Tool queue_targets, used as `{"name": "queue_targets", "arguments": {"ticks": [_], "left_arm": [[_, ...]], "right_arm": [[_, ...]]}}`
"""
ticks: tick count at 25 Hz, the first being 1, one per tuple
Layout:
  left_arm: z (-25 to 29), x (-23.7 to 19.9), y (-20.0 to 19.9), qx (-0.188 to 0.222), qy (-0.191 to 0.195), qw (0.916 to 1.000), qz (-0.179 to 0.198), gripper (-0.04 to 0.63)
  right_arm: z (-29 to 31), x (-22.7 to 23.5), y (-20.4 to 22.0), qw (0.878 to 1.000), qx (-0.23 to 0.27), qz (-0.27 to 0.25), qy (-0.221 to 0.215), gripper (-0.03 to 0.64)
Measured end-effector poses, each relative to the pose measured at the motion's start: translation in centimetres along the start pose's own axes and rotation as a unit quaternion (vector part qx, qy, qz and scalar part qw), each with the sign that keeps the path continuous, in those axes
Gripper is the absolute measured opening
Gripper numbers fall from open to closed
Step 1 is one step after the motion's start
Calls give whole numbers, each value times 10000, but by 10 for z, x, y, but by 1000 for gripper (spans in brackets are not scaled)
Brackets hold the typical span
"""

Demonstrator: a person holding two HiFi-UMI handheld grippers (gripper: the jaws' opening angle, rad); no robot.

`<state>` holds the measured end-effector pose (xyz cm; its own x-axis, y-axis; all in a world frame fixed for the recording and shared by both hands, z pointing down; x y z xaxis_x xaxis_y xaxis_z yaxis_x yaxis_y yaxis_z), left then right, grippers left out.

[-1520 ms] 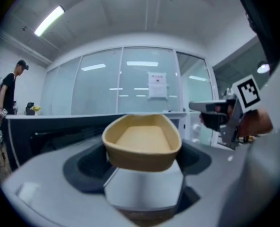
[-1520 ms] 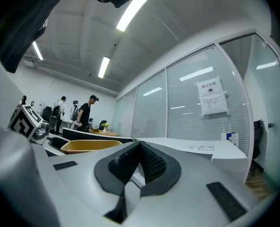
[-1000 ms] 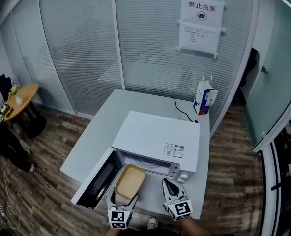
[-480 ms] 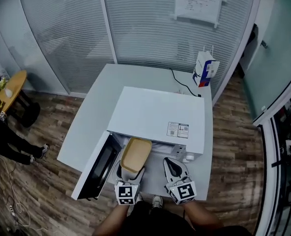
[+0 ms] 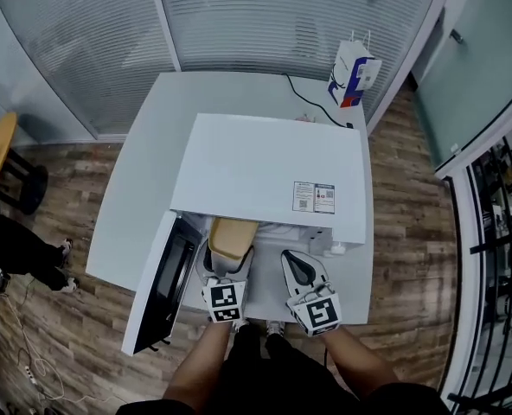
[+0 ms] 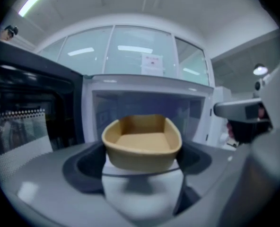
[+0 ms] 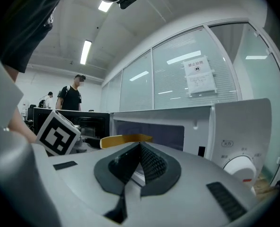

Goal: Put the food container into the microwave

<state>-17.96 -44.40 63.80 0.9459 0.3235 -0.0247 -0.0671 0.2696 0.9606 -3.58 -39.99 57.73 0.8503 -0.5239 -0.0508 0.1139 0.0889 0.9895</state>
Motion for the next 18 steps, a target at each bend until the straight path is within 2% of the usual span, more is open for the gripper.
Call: {"name": "queue_targets", "arguments": {"ticks": [7, 18], "left_arm": [[48, 10, -1, 120, 135, 9998, 65, 459], [88, 16, 18, -163, 114, 9994, 272, 460]], "right_arm": [[7, 2, 21, 9998, -200, -33, 37, 6], [2, 12, 47, 9990, -381, 28, 231, 6]]}}
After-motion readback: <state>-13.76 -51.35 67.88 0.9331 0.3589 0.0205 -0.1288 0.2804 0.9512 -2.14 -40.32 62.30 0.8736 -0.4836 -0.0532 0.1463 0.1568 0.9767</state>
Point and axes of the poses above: the fingertips, and each gripper's own axes: z forward along the fingers, x to its right, y out of its underside, the point moved 3 cm from there along -z, backward along the fingers, and after that the axes turned 2 degrees about y, right-handed, at the moved point
